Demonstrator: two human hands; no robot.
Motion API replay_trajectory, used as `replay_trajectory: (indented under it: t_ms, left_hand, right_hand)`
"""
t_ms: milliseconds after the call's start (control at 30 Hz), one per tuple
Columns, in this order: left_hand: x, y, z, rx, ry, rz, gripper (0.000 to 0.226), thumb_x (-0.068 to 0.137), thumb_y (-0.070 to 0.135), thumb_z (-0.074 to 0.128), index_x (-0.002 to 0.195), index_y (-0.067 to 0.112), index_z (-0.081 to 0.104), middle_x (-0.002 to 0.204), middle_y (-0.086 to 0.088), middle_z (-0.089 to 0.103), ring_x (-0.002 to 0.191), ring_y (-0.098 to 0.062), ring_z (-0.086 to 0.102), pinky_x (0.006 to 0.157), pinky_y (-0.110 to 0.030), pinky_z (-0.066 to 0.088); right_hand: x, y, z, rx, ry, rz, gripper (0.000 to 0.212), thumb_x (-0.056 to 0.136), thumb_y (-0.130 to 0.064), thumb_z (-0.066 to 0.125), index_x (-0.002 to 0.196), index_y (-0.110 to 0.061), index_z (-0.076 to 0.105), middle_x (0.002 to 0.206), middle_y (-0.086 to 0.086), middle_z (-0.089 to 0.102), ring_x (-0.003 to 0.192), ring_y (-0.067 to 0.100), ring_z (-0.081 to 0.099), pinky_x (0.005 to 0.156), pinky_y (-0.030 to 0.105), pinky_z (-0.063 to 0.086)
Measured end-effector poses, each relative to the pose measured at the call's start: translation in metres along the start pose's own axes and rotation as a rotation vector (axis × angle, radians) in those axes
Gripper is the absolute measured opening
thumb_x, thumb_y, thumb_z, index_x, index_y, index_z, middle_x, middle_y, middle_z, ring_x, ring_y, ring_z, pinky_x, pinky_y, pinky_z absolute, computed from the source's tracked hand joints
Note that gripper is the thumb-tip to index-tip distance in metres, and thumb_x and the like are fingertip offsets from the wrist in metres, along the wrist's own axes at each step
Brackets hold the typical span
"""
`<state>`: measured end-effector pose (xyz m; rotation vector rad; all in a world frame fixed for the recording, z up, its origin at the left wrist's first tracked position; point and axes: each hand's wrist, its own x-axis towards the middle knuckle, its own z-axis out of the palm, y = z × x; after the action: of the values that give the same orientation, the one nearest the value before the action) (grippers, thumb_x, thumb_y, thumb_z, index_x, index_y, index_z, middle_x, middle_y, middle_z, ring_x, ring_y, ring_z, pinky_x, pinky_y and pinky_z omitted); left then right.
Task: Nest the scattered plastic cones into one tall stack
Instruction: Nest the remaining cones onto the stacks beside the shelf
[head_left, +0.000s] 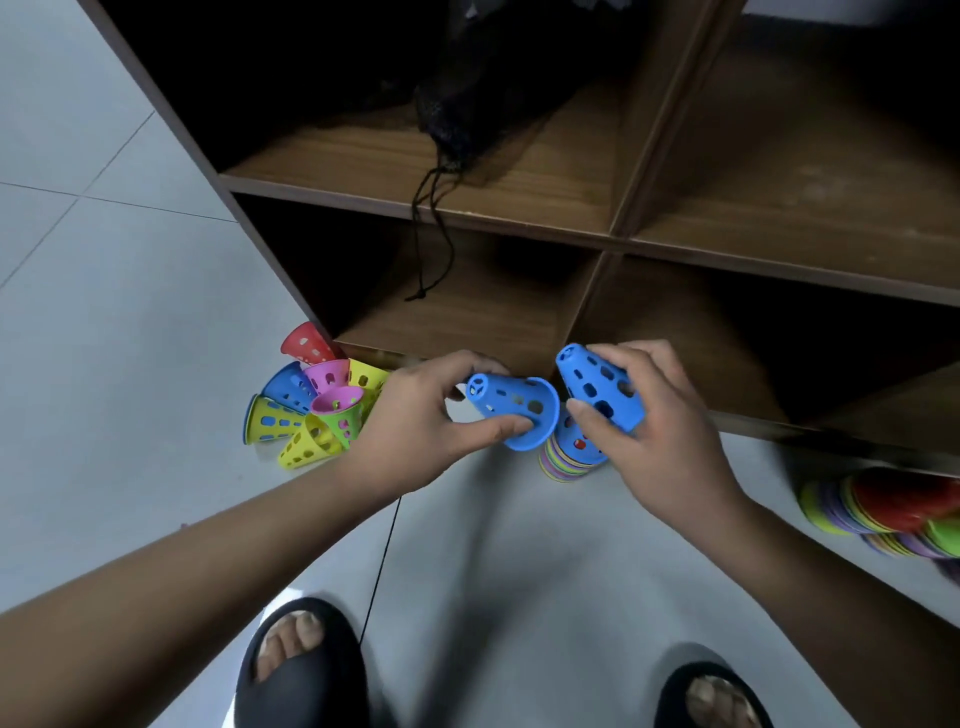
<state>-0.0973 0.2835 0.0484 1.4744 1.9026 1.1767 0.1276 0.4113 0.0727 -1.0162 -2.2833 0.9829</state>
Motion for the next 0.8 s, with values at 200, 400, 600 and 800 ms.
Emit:
replay_trajectory:
  t_ms: [200,400,600,800]
  left_hand:
    - [0.012,0.026,0.019,-0.181,0.123,-0.003,0.034,0.085,0.035,0.09,0.111,0.021,0.074,0.101,0.006,0.077,0.092,-0.024,0.072,0.083,-0.042,0.058]
    - [0.028,0.036,0.047,0.006,0.026,0.097,0.038,0.084,0.039,0.092,0.114,0.022,0.075,0.104,0.013,0.073,0.093,-0.008,0.065,0.079,-0.015,0.043]
    - [0.032,0.014,0.077,0.152,-0.188,0.085,0.053,0.081,0.057,0.085,0.125,0.03,0.072,0.111,0.012,0.062,0.109,-0.012,0.06,0.096,-0.035,0.052]
    - [0.02,-0.014,0.073,0.205,-0.314,0.023,0.068,0.083,0.058,0.083,0.141,0.028,0.062,0.124,0.005,0.06,0.113,-0.012,0.059,0.099,-0.033,0.052]
  right_hand:
    - [-0.013,0.041,0.009,0.046,-0.033,0.121,0.036,0.09,-0.028,0.081,0.121,-0.03,0.063,0.115,-0.021,0.057,0.11,0.0,0.06,0.087,0.009,0.043]
    - [-0.02,0.06,0.016,-0.038,-0.124,0.138,0.034,0.086,-0.032,0.085,0.11,-0.035,0.061,0.103,-0.018,0.058,0.099,0.002,0.06,0.081,0.022,0.047]
    - [-0.026,0.067,0.008,-0.023,-0.113,0.252,0.074,0.079,-0.016,0.084,0.143,-0.035,0.053,0.132,-0.019,0.058,0.125,0.002,0.056,0.105,0.032,0.05]
    - [-0.029,0.052,0.005,-0.046,0.046,0.208,0.057,0.089,0.004,0.061,0.134,-0.031,0.057,0.13,-0.017,0.057,0.127,0.003,0.056,0.108,0.035,0.05]
